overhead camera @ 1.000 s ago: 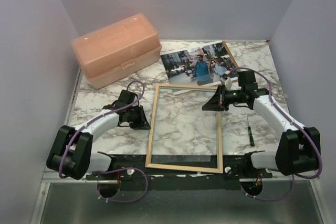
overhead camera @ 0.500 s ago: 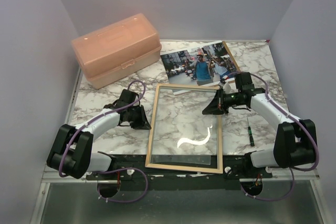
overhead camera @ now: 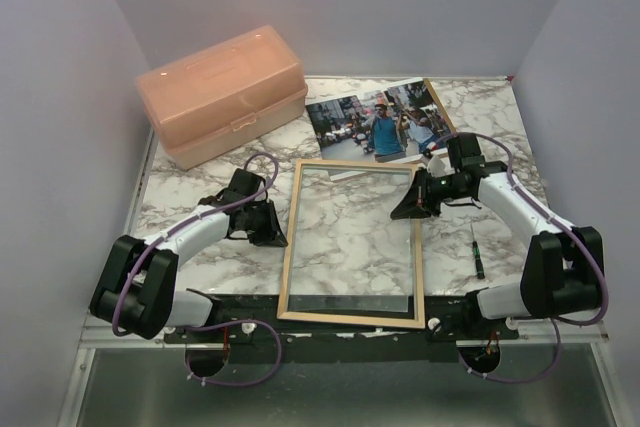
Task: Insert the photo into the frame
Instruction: Place the photo frame item in the photo frame.
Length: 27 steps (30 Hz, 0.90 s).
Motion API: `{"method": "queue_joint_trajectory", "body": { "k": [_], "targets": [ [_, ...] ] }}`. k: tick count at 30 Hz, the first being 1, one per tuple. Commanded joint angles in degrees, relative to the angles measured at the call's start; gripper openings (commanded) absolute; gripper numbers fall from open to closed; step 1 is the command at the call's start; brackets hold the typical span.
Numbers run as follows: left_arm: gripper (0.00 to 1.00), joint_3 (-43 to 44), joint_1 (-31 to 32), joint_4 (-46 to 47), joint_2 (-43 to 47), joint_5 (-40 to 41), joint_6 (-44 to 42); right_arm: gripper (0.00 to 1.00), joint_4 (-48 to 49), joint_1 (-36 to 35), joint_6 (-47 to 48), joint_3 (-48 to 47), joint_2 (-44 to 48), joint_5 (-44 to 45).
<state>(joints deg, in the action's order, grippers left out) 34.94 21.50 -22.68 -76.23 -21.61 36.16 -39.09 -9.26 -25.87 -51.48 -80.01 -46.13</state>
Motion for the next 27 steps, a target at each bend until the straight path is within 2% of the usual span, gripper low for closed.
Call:
{"method": "queue_joint_trajectory", "body": {
  "k": [1,7,15,27],
  "targets": [
    [0.13,-0.71,0.89,-0.61,-2.51,4.76,-1.49,0.01,0.08,-1.01,1.28,0.82,-1.9,-3.03],
    [0.12,-0.88,1.09,-0.47,-2.61,4.82,-1.45,0.01,-1.64,-1.02,2.74,-1.7,-3.92,-0.78],
    [0.12,-0.75,1.27,-0.86,-2.93,5.41,-1.53,0.01,-6.21,-1.02,4.24,-5.62,-4.97,9.12],
    [0.11,-0.59,1.88,-1.08,-3.91,6.05,-1.97,0.0,-1.3,-0.98,2.94,-4.62,-4.78,3.11]
  ]
}}
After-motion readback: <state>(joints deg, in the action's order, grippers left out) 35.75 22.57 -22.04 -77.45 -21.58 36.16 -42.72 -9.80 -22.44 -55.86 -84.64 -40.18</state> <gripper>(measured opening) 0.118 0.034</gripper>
